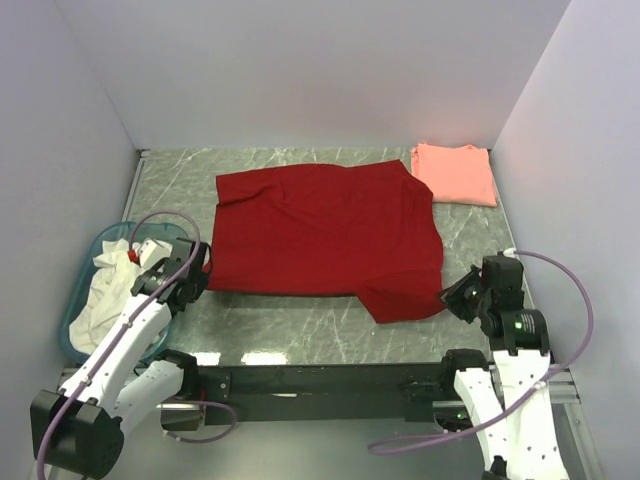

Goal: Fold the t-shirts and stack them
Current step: Fold the tshirt

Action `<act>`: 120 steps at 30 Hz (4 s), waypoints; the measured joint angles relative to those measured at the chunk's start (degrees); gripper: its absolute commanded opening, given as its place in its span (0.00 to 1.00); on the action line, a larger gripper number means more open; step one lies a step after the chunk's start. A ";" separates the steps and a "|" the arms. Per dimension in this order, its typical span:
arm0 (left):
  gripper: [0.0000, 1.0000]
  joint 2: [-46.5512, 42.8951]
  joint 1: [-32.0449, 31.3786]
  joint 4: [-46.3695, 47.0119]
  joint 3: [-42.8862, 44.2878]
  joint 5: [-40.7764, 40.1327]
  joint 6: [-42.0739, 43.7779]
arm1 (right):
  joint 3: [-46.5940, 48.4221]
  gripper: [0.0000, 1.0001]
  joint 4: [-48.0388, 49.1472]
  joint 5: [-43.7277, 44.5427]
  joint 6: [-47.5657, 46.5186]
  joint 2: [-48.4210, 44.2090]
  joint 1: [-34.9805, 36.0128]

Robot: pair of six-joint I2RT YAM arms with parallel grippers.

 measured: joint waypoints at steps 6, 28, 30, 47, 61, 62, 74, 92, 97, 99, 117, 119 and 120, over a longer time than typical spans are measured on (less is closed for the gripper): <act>0.01 -1.42 0.00 -0.94 0.00 0.02 0.02 | 0.13 0.00 -3.74 -0.72 -0.04 -3.96 0.00; 0.01 28.85 0.02 5.46 16.74 0.11 4.59 | 0.48 0.00 24.70 -4.98 -2.21 25.92 0.00; 0.01 32.09 0.07 5.68 19.19 0.07 4.66 | 2.60 0.00 26.84 -5.09 -2.23 30.18 0.00; 0.01 42.95 4.63 5.49 27.30 1.27 5.84 | 15.32 0.00 34.58 -6.19 -3.87 49.51 -0.24; 0.01 44.28 5.42 5.84 30.34 3.08 7.15 | 15.32 0.00 36.33 -7.85 -3.76 50.66 -2.89; 0.01 44.72 5.42 5.79 30.60 3.08 7.21 | 15.32 0.00 36.41 -8.00 -3.65 50.69 -2.99; 0.01 47.87 5.75 5.88 32.92 3.52 8.46 | 15.30 0.00 37.09 -9.09 -3.19 51.17 -4.87; 0.02 51.19 6.36 7.04 34.91 5.20 10.03 | 15.30 0.00 39.76 -10.51 -2.51 55.69 -5.53; 0.02 51.34 6.80 7.63 35.58 6.16 10.93 | 15.39 0.00 40.61 -11.13 -2.14 58.07 -5.64; 0.02 51.49 7.08 8.20 35.74 6.60 11.52 | 15.98 0.00 40.83 -11.54 -2.10 59.63 -5.64; 0.04 54.27 9.51 12.81 35.98 12.52 15.93 | 20.94 0.00 41.13 -12.02 -2.14 65.26 -5.99; 0.06 54.27 9.64 14.40 35.98 13.77 16.59 | 21.31 0.07 41.07 -12.39 -2.16 65.83 -6.29; 0.07 54.27 9.73 15.02 35.98 14.21 16.92 | 21.75 0.11 40.98 -12.52 -2.23 66.27 -6.40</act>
